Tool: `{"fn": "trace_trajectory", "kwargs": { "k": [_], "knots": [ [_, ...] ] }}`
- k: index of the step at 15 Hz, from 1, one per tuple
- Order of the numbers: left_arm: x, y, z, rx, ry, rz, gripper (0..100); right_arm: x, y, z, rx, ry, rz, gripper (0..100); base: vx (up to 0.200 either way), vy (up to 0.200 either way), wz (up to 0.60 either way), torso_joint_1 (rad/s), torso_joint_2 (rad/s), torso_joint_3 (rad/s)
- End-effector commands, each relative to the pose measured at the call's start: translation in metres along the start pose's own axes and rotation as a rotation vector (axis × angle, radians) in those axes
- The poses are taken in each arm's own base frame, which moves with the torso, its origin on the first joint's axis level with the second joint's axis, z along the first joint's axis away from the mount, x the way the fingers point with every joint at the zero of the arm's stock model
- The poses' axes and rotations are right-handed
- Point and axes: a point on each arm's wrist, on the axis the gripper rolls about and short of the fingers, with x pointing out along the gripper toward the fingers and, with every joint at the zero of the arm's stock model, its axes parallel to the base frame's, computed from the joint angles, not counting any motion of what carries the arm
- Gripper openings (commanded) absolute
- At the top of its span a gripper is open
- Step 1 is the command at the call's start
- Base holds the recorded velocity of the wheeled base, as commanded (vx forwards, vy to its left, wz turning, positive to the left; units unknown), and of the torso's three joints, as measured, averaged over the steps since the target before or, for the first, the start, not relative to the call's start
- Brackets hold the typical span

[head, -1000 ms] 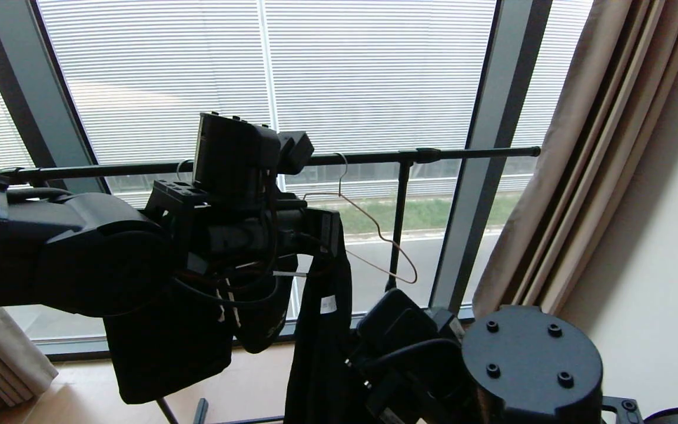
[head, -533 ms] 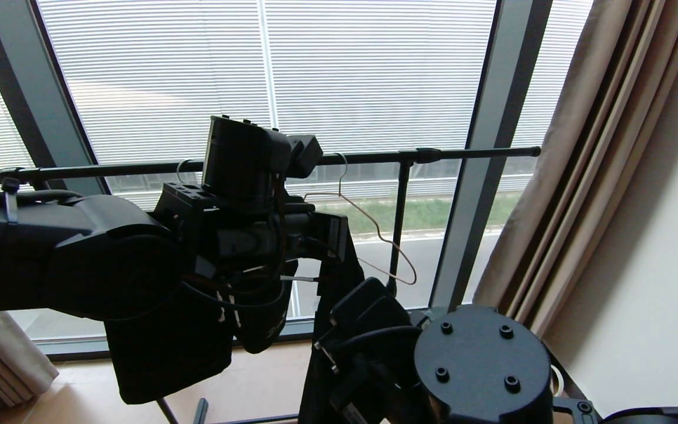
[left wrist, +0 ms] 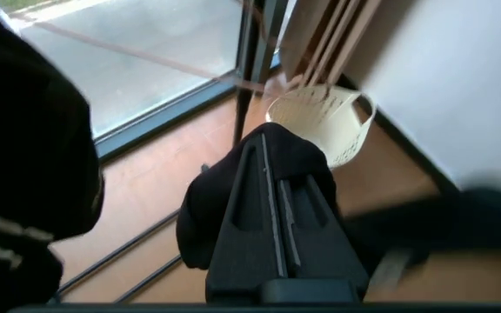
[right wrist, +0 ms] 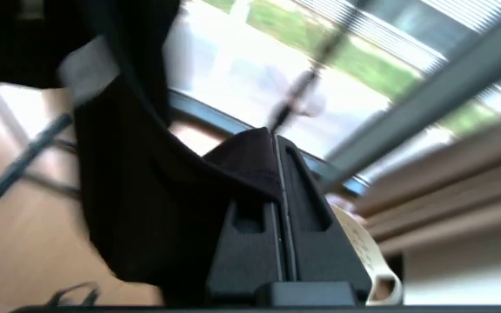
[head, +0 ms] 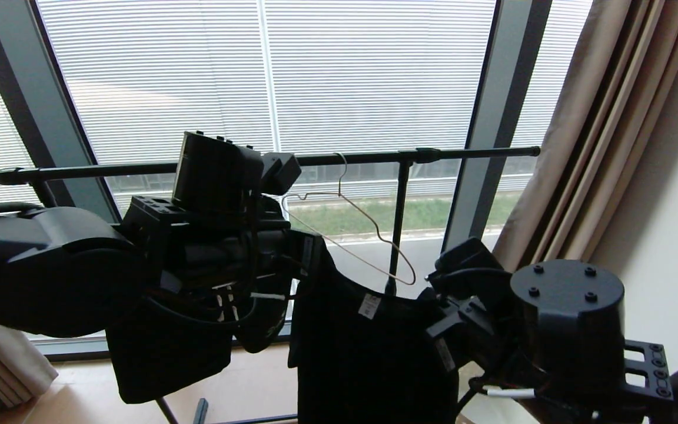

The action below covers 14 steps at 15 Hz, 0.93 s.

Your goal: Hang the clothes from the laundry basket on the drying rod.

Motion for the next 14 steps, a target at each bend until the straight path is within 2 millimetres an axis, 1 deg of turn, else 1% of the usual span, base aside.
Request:
{"fn": "trace_trajectory", "kwargs": {
  "k": [1, 2, 3, 4, 5, 6, 9, 11, 12, 14],
  "knots": [
    [-0.016, 0.002, -0.002, 0.001, 0.005, 0.003, 0, 0.028, -0.009, 0.010, 0.034, 0.005, -0.070, 0, 0.000, 0.000, 0.00, 0.000, 0.00, 0.000],
    [-0.023, 0.002, -0.009, 0.008, 0.054, 0.008, 0, 0.048, -0.004, 0.023, 0.049, -0.015, -0.085, 0, 0.000, 0.000, 0.00, 0.000, 0.00, 0.000],
    [-0.027, 0.002, -0.016, 0.023, 0.092, 0.009, 0, 0.062, 0.000, 0.033, 0.053, -0.030, -0.097, 0, 0.000, 0.000, 0.00, 0.000, 0.00, 0.000],
    [-0.028, 0.001, -0.023, 0.036, 0.121, 0.007, 0, 0.072, 0.004, 0.041, 0.055, -0.041, -0.099, 0, 0.000, 0.000, 0.00, 0.000, 0.00, 0.000],
    [-0.028, -0.001, -0.026, 0.040, 0.133, 0.002, 0, 0.077, 0.006, 0.044, 0.056, -0.041, -0.100, 0, 0.000, 0.000, 0.00, 0.000, 0.00, 0.000],
    [-0.028, -0.009, -0.039, 0.062, 0.176, -0.021, 0, 0.089, 0.010, 0.056, 0.065, -0.050, -0.102, 0, 0.000, 0.000, 0.00, 0.000, 0.00, 0.000],
    [-0.029, -0.033, -0.059, 0.096, 0.246, -0.092, 0, 0.103, 0.016, 0.074, 0.078, -0.071, -0.102, 0, 0.000, 0.000, 0.00, 0.000, 0.00, 0.000],
    [-0.034, -0.052, -0.060, 0.079, 0.252, -0.145, 0, 0.109, 0.023, 0.077, 0.074, -0.072, -0.094, 0, 0.000, 0.000, 0.00, 0.000, 0.00, 0.000],
    [-0.035, -0.059, -0.058, 0.069, 0.245, -0.166, 0, 0.108, 0.030, 0.077, 0.070, -0.073, -0.079, 0, 0.000, 0.000, 0.00, 0.000, 0.00, 0.000],
    [-0.037, -0.066, -0.051, 0.045, 0.221, -0.189, 0, 0.104, 0.037, 0.077, 0.068, -0.076, -0.059, 0, 0.000, 0.000, 0.00, 0.000, 0.00, 0.000]
  ]
}}
